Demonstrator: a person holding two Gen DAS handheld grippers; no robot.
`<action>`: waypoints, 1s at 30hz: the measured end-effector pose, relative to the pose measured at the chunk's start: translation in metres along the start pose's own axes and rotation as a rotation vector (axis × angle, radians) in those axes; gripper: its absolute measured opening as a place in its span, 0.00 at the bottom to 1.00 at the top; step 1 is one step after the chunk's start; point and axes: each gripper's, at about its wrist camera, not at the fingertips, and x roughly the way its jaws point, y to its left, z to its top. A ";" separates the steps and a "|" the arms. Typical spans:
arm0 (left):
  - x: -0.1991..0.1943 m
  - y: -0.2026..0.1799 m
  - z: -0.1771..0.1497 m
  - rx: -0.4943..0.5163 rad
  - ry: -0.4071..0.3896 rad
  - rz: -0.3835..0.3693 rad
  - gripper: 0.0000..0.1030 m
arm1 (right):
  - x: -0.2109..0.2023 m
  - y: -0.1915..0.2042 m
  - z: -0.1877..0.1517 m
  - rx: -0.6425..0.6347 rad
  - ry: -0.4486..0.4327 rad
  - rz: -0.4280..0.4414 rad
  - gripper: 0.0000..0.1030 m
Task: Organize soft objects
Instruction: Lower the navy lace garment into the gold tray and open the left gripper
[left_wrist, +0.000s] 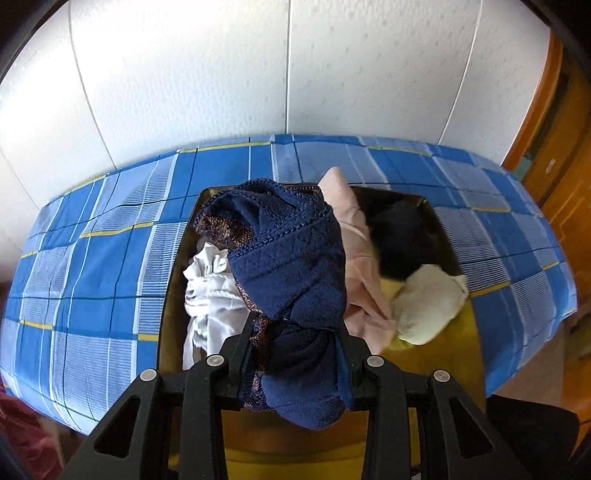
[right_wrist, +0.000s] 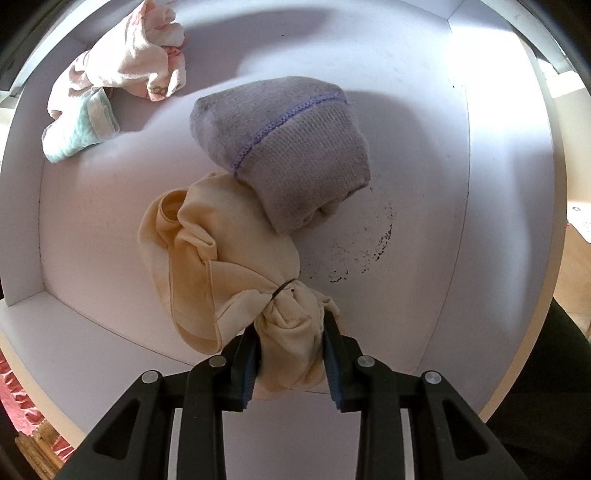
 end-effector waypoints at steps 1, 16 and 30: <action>0.004 0.000 0.002 0.006 0.007 0.003 0.36 | 0.000 -0.001 0.000 0.001 0.000 0.001 0.30; 0.051 -0.006 0.008 0.014 0.066 0.022 0.39 | 0.001 0.000 0.000 0.001 0.001 0.001 0.30; 0.027 0.004 0.002 -0.042 -0.057 0.024 0.78 | 0.001 0.000 0.001 0.002 0.002 0.002 0.31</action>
